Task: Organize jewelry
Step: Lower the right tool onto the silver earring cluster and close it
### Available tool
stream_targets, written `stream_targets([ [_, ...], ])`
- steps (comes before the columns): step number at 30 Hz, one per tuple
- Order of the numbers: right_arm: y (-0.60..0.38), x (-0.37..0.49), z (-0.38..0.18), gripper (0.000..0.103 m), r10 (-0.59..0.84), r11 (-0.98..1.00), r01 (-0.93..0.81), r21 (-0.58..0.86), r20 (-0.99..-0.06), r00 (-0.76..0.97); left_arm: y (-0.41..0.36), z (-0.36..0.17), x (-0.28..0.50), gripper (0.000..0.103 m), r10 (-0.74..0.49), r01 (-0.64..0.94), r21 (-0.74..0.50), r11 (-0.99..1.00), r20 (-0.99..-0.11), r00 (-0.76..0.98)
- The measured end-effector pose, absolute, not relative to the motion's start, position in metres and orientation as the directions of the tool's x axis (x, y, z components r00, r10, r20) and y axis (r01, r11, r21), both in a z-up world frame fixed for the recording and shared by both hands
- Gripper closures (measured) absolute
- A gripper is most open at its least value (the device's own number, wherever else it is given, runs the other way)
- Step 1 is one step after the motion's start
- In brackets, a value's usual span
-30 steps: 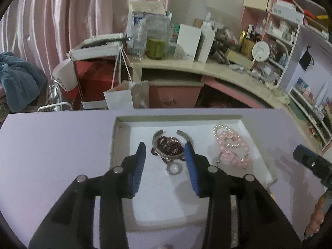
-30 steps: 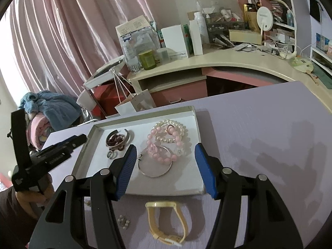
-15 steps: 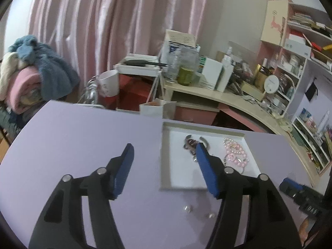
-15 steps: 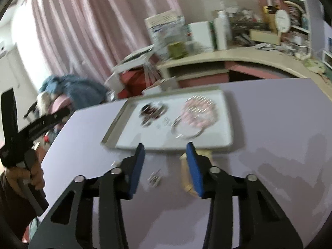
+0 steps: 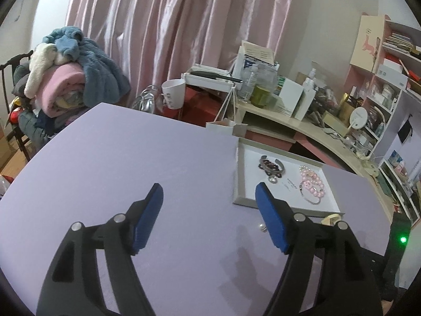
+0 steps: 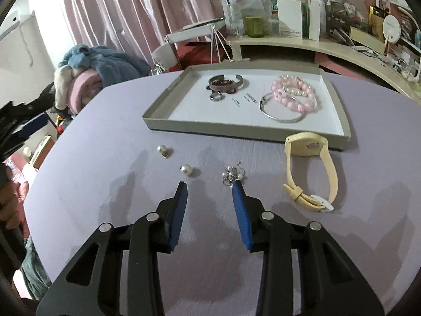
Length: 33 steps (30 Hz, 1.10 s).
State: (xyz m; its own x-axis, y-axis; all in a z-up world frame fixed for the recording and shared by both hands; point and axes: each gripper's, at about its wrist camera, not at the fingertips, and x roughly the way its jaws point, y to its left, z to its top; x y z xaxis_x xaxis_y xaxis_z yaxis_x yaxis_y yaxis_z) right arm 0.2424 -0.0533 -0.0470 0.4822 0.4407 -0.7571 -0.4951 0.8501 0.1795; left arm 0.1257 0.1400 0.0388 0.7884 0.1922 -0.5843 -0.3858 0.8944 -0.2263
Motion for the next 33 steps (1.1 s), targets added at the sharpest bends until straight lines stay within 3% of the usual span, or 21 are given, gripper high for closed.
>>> stream_targets([
  [20,-0.034,0.262,-0.072,0.066,0.289,0.88,-0.475,0.012,-0.808,0.513,0.144,0.04,0.118,0.03,0.207,-0.398,-0.209,0.893,-0.593,0.778],
  [26,-0.031,0.268,-0.073,0.075,0.286,0.875,-0.485,-0.004,-0.802,0.524,0.143,0.038,0.124,0.03,0.202,-0.395,-0.207,0.895,-0.603,0.772],
  [28,-0.032,0.269,-0.073,0.088,0.293,0.873,-0.488,0.001,-0.801,0.522,0.142,0.037,0.125,0.03,0.199,-0.393,-0.207,0.896,-0.604,0.771],
  [33,-0.039,0.266,-0.072,0.093,0.303,0.877,-0.479,0.035,-0.814,0.496,0.136,0.032,0.13,0.03,0.175,-0.371,-0.206,0.905,-0.616,0.768],
])
